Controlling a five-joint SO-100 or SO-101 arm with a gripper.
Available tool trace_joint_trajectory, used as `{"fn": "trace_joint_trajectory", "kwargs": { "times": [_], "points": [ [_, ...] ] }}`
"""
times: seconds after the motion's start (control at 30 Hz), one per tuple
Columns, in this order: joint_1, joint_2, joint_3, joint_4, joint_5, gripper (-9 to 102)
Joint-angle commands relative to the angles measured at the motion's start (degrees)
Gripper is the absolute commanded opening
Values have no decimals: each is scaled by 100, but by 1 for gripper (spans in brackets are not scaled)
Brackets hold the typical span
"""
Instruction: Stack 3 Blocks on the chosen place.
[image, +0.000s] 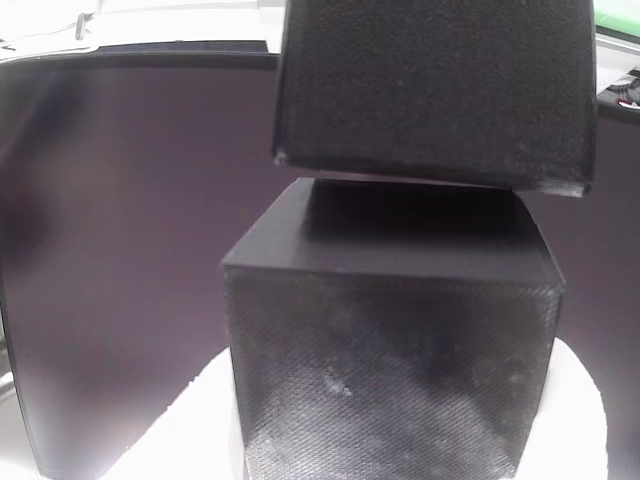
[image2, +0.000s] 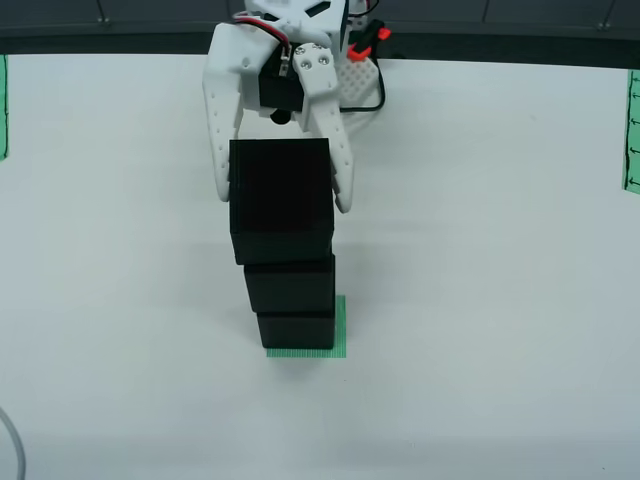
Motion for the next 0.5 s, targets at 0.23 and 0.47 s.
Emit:
{"fn": "trace_joint_trajectory", "kwargs": {
  "times": [0.23,0.47],
  "points": [
    [97,97,272,-844,-167,26],
    [149,97,439,-1169,-272,31]
  ]
}}
